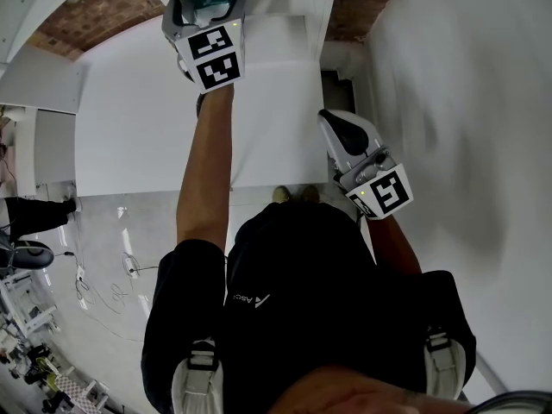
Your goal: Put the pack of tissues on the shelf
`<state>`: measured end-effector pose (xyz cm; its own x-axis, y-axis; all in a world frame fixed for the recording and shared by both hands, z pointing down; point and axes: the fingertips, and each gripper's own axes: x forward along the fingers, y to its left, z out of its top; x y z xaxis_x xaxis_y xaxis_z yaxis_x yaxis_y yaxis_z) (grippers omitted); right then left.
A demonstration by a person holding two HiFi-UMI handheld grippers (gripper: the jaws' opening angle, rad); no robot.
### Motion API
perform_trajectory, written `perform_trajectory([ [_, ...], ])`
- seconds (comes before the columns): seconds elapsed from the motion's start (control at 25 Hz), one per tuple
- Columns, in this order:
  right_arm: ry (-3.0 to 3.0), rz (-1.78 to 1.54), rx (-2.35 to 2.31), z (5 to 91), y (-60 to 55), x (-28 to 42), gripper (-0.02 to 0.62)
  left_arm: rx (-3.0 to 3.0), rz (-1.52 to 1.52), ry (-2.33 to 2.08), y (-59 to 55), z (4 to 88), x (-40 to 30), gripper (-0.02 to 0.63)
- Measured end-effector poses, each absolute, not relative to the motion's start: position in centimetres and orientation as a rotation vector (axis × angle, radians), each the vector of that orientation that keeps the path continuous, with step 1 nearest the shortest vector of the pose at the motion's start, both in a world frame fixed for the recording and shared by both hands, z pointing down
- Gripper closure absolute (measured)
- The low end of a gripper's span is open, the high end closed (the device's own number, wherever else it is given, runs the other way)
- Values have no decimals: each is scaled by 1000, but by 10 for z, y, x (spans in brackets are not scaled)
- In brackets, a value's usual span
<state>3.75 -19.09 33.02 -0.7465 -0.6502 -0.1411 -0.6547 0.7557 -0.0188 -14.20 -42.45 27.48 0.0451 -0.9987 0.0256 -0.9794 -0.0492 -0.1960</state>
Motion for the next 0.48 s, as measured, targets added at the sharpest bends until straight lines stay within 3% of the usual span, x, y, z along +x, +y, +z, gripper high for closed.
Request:
perform_trajectory([
  [0.32, 2778, 175, -1032, 296, -198, 29, 595, -2455, -16, 1786, -333, 265, -99, 128],
  [0.4, 2763, 185, -1030, 288, -198, 26, 595, -2515, 60, 1704, -304, 260, -87, 169],
  [0.48, 2750, 191, -1027, 282, -195, 23, 595, -2570, 133, 1632, -275, 253, -78, 254],
])
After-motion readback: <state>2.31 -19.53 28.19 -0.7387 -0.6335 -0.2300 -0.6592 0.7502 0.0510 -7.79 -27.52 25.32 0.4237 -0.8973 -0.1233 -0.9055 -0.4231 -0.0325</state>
